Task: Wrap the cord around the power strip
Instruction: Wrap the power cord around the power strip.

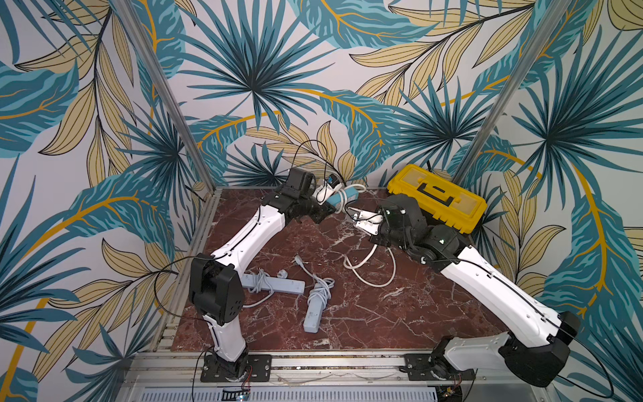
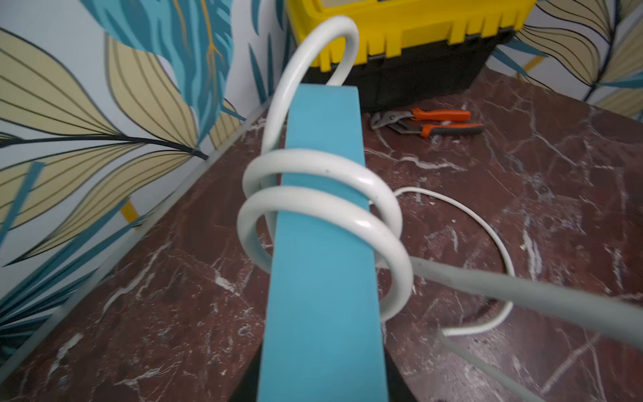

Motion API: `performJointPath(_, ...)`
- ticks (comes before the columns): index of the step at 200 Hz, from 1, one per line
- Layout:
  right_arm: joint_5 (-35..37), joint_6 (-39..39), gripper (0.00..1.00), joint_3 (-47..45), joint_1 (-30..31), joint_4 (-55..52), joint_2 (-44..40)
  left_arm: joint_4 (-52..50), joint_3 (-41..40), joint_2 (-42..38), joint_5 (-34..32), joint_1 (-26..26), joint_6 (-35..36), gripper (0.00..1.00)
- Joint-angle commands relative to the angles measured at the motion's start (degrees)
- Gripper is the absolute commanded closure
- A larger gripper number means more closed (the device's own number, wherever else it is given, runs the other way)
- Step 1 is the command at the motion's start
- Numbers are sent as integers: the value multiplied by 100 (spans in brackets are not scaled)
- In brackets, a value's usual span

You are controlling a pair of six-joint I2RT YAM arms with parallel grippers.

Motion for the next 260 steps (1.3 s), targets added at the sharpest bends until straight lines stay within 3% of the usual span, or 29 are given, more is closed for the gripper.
performJointPath(1,-366,-630,100,577,-471,20,321,-763,-194,-377,1416,-219,1038,100)
performJointPath(31,-703,-943,100,1072,-1030,-230,904,-1297,-255,-681,2095,-452,1488,100)
performJointPath(55,-1378,-636,100,1325,-1507,-416,1248,-1299,-197,-951,2540,-448,1515,100)
performJointPath(74,-1791,-482,98,1339,-1718,-617,1417,-1292,10,-1041,2209,-475,1541,100)
performJointPath(126,-2235,38,81,893,-1972,-628,1455,-1274,572,-955,1418,-506,1271,100)
performJointPath(148,-3020,517,72,594,-2244,-322,1484,-1026,619,-1045,2262,-500,1069,100)
performJointPath(161,-3400,718,66,421,-2342,-166,1473,-858,657,-1063,2413,-496,893,100)
performJointPath(173,-3891,1014,59,252,-2446,89,1389,-829,716,-1063,2486,-473,844,100)
performJointPath(186,-4473,1409,55,129,-2582,420,1332,-612,728,-1083,3032,-402,566,100)
performJointPath(198,-5025,1907,52,-10,-2729,866,1336,-85,582,-1121,3493,-416,130,100)
performJointPath(214,-5508,2708,48,-297,-2886,1584,1395,1001,204,-1220,3646,-435,-683,100)
performJointPath(233,-5809,3634,39,-835,-2955,2600,1426,2253,-243,-1412,3314,-425,-1517,100)
performJointPath(260,-5842,4750,30,-1625,-2956,3704,1259,2450,-175,-1442,2240,-422,-1846,100)
